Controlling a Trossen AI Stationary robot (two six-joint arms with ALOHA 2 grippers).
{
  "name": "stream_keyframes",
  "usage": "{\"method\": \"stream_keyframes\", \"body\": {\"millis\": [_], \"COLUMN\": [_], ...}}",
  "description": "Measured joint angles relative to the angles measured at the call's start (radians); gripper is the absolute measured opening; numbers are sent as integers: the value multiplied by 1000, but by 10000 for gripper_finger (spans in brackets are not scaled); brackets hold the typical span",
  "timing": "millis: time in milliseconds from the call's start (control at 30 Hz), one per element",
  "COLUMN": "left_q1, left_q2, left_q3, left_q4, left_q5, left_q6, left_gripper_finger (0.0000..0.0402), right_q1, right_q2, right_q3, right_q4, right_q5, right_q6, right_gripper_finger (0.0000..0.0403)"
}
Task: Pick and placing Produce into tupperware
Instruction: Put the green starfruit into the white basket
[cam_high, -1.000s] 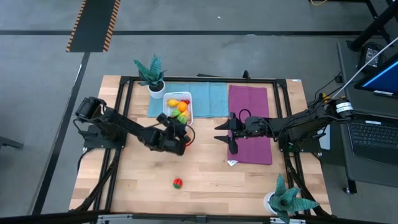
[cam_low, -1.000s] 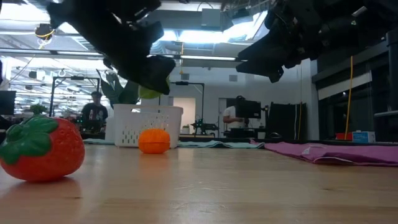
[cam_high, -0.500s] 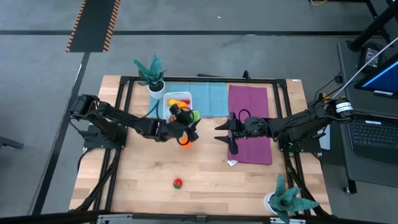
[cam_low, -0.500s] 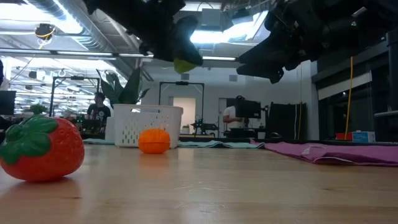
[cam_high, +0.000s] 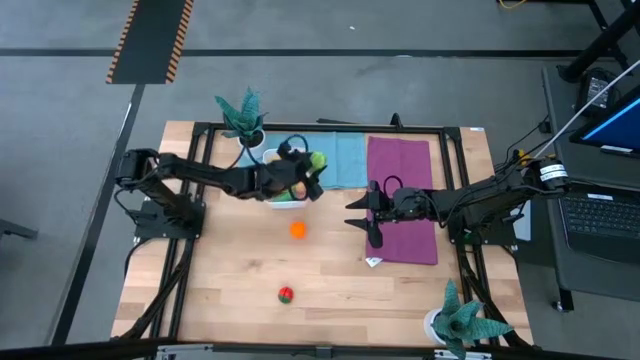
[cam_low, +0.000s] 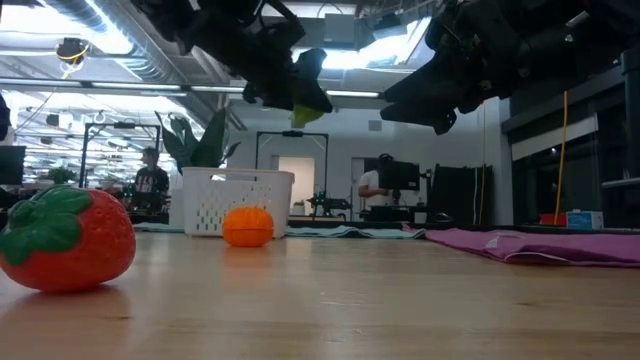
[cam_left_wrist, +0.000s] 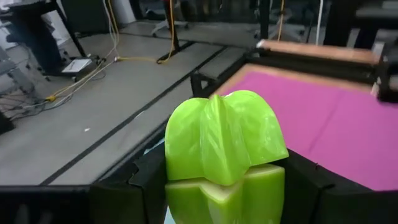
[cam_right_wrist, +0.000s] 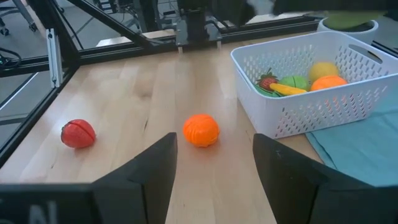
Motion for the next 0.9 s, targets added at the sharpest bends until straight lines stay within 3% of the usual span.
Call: {"method": "stream_keyframes", "body": {"millis": [300, 600, 900], "left_q1": [133, 204, 201], "left_q2": [-1, -119, -370], "left_q3": [-24, -365, -571], "left_q4": [243, 496, 496], "left_q5": [26, 125, 154], "left_q6": [103, 49, 22], "left_gripper_finger": [207, 207, 207], "right_q1": [0, 0, -4], "right_q2": [0, 0, 0], "right_q3": [0, 0, 0], "right_q4": [-4, -23, -20], "right_q5": [0, 0, 1], "right_q6": [-3, -21, -26], "right_gripper_finger": [213, 213, 213]}}
